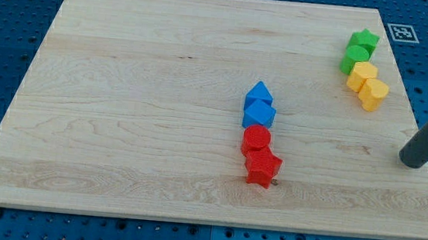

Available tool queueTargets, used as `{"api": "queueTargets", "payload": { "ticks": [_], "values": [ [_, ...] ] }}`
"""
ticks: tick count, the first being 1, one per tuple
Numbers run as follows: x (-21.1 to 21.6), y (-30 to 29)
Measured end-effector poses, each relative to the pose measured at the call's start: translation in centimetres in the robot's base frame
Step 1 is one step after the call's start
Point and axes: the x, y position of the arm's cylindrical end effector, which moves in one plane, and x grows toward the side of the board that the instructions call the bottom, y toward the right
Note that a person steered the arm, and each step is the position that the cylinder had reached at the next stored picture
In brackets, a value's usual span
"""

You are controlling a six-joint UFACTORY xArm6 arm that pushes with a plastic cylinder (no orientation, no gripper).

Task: Slide the yellow heart towards the left side

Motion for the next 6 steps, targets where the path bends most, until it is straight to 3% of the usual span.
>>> {"api": "queueTargets", "payload": {
  "ticks": [2,4,6],
  "values": [
    [-1.1,2.8],
    [-11.1,2.7],
    [-12.0,-0.3]
  ]
}}
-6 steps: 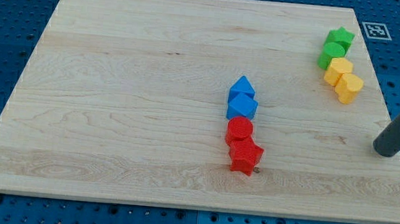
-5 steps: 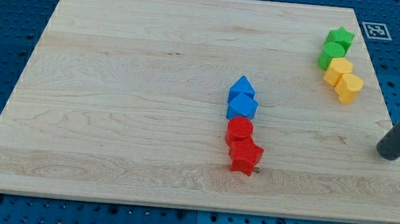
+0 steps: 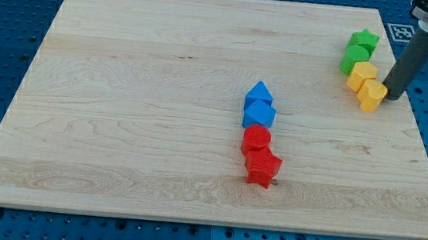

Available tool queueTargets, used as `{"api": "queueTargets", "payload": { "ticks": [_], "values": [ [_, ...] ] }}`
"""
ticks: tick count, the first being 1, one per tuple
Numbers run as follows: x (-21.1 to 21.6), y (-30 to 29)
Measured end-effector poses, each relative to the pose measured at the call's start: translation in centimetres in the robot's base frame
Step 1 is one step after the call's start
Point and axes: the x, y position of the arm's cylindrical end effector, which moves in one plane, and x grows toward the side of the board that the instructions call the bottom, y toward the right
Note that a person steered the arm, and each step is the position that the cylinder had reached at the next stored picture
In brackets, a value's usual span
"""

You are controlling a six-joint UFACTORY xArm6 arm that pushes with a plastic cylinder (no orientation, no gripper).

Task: Slide the yellow heart towards the left side

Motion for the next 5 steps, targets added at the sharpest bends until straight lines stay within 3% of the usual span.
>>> {"api": "queueTargets", "payload": {
  "ticks": [5],
  "values": [
    [0.5,-5.2]
  ]
}}
